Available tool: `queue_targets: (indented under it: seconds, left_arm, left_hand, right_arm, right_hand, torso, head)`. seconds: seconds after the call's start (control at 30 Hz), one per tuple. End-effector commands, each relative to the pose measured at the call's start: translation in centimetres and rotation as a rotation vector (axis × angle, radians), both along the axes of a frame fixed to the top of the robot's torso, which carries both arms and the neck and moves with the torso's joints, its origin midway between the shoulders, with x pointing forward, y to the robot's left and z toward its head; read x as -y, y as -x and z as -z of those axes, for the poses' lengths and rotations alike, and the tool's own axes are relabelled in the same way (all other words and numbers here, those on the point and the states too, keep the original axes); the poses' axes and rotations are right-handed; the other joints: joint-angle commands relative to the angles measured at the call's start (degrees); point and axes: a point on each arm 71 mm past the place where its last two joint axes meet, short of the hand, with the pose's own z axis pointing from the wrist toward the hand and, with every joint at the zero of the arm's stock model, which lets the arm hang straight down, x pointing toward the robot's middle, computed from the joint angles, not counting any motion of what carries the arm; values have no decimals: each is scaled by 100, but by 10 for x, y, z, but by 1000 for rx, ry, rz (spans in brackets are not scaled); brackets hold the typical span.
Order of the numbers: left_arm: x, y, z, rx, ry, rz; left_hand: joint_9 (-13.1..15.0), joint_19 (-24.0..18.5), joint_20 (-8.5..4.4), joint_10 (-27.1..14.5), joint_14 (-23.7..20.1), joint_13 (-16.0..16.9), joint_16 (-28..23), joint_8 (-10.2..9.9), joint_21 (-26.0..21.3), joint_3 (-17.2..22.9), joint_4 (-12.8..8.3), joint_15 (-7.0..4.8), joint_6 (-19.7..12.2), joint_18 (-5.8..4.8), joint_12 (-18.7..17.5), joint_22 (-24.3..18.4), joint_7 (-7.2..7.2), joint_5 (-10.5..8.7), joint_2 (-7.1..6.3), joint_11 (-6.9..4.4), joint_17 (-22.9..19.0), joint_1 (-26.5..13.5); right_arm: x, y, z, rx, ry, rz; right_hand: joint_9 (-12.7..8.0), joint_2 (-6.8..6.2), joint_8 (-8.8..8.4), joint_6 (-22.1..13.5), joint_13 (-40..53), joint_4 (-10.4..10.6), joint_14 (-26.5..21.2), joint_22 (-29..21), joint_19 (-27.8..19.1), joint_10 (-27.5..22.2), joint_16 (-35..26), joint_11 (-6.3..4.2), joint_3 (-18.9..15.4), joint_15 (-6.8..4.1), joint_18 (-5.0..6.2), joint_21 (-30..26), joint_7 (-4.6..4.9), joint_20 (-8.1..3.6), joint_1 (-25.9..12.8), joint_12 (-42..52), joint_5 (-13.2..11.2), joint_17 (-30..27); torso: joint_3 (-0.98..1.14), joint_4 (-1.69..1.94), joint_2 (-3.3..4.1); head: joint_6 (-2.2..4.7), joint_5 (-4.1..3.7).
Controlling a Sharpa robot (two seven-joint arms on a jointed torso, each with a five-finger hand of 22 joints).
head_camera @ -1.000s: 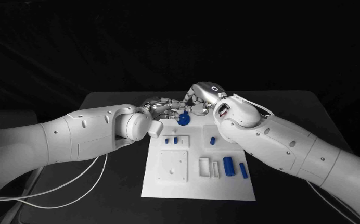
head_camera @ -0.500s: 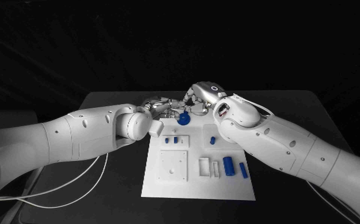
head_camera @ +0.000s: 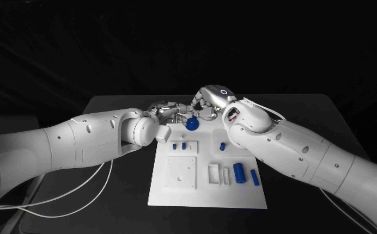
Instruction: Assemble the parts on the task board
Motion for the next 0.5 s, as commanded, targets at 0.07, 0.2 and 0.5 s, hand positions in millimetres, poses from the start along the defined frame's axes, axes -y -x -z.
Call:
queue_targets:
  seconds: [0.07, 0.2, 0.5]
  left_arm:
    - [7, 1, -4, 16, 22, 23]
    - [6, 1, -4, 17, 21, 20]
    - [4, 0, -4, 19, 19, 16]
  left_hand:
    - [3, -19, -42, 67, -2, 1, 23, 30, 43, -3, -55, -53, 85, 55, -22, 51, -10, 44, 44, -17, 34, 45]
    - [5, -33, -52, 105, 12, 2, 29, 31, 73, -16, -115, -64, 131, 55, -21, 113, -15, 90, 77, -31, 72, 40]
    - [4, -49, -64, 136, 27, 2, 10, 25, 103, -38, -206, -73, 169, 54, -22, 196, -15, 124, 131, -43, 114, 34]
  right_arm:
    - [-2, 1, 3, -11, 10, -10]
    - [-1, 1, 3, -7, 2, -7]
    - [0, 1, 1, 11, -25, -7]
  right_hand:
    - [-12, -64, -25, -128, -30, 23, -16, 610, -7, -46, -45, -9, 18, -18, -48, -40, 9, -31, -5, -67, -23, -15]
    - [-20, -148, -22, -547, -227, 7, -100, 559, -77, -230, -184, 64, 65, 36, -15, -267, 126, 13, 4, -306, -60, -101]
    - [-22, -253, -27, -814, -500, -19, -177, 528, -108, -365, -315, 77, 1, 57, 24, -486, 163, 49, 79, -527, -18, -212]
  torso:
    - [1, 1, 2]
    - [2, -3, -3]
    - [2, 5, 0]
  head:
    - [2, -1]
    - [2, 1]
    - [4, -3]
